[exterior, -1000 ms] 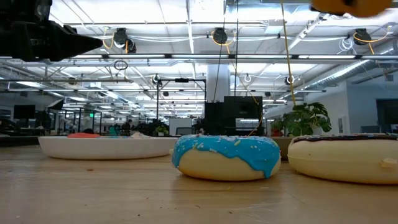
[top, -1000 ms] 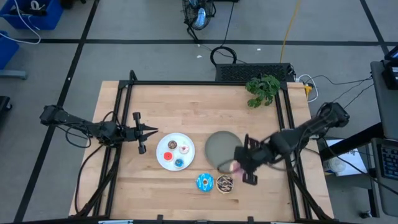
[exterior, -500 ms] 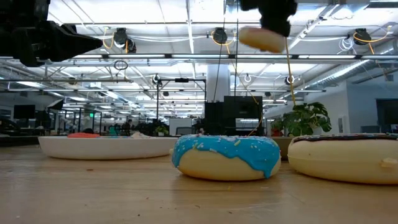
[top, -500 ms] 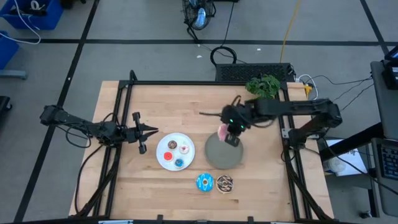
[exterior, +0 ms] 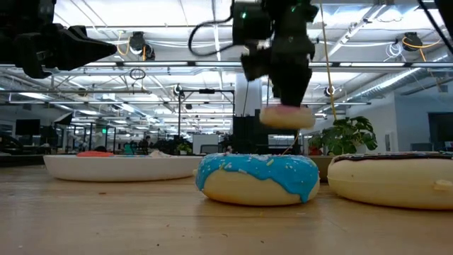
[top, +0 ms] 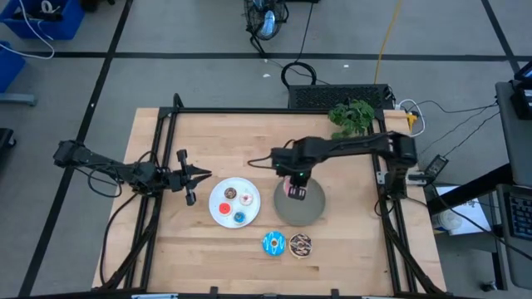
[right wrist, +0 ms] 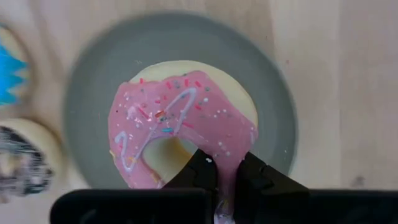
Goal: Pick & Place donuts
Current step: Put the big pink donut on the gray plate
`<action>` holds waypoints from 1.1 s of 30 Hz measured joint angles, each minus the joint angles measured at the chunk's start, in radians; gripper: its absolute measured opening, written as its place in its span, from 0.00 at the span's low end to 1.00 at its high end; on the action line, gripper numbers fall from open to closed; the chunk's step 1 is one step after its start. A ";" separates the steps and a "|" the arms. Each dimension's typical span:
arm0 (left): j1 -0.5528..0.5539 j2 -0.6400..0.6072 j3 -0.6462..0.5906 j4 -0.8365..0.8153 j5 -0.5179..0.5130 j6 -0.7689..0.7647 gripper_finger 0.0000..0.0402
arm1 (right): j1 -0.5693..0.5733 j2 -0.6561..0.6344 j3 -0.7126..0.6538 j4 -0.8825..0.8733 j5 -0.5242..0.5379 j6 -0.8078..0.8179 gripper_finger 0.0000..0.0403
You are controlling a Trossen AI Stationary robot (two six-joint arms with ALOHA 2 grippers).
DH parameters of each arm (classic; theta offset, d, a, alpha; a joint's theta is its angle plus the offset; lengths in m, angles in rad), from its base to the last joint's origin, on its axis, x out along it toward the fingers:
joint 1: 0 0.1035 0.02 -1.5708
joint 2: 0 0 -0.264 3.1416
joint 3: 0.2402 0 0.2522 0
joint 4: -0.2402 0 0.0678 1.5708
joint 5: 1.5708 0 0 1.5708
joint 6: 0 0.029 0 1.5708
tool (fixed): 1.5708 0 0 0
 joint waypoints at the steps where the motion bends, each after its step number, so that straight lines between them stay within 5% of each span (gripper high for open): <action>1: 0.000 0.000 0.000 0.000 0.000 0.000 0.09 | 0.000 0.020 0.000 0.002 0.000 -0.016 0.03; 9: 0.000 0.000 0.000 0.000 0.000 -0.005 0.09 | -0.002 0.118 -0.001 0.010 0.000 -0.060 0.03; 26: 0.000 0.000 0.000 0.002 0.001 -0.019 0.09 | -0.019 0.106 -0.157 0.104 0.053 -0.039 0.04; 33: 0.000 0.000 0.000 0.002 0.001 -0.022 0.09 | -0.006 0.093 -0.161 0.103 0.104 -0.046 0.18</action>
